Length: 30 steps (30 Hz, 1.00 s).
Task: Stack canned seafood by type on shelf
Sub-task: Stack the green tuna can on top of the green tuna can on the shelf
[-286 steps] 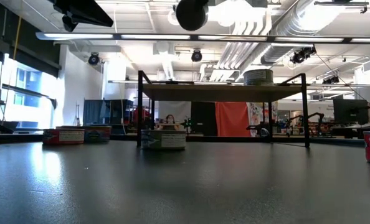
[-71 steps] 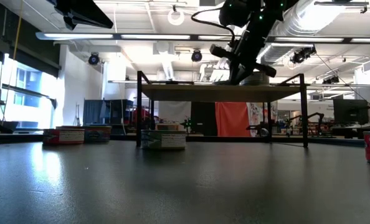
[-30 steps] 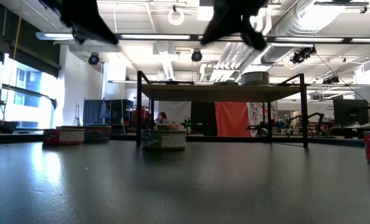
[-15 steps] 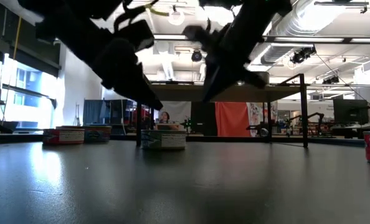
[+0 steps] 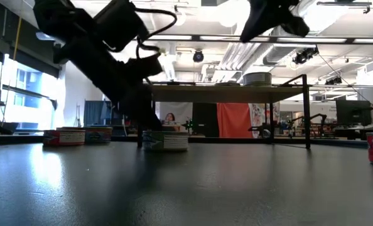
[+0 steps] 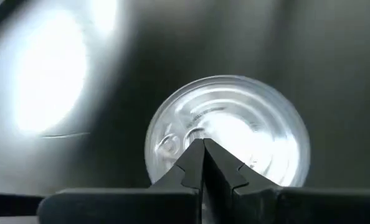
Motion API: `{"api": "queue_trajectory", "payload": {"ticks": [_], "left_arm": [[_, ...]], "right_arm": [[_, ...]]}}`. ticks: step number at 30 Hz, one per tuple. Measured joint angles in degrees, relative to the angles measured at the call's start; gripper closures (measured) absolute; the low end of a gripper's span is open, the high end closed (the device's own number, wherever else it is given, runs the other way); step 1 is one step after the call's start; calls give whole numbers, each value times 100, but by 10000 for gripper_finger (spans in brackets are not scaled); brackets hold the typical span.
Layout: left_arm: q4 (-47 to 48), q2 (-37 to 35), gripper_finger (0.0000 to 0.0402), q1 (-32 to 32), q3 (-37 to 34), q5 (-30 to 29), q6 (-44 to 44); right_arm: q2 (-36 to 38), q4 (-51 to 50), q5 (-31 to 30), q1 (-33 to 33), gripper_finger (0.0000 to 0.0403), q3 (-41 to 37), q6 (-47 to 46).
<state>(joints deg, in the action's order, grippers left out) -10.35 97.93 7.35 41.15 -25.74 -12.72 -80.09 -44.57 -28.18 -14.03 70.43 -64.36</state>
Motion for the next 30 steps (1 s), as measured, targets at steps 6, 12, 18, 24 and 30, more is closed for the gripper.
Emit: {"api": "queue_trajectory", "payload": {"ticks": [6,12,18,24,30], "left_arm": [[-197,23,402,386,162,493,-326],[-482,256,402,884,330,595,-1225],[28,577,402,1223,965,275,-1269],[546,23,402,1012,1208,-642,-335],[1413,294,402,418,1196,-76,-221]], "right_arm": [[176,-371,-202,-113,403,0,-15],[176,-548,-182,-113,403,0,13],[176,-584,-169,-106,403,0,130],[176,-702,-130,-106,403,0,136],[174,-709,-128,-106,403,0,151]]}}
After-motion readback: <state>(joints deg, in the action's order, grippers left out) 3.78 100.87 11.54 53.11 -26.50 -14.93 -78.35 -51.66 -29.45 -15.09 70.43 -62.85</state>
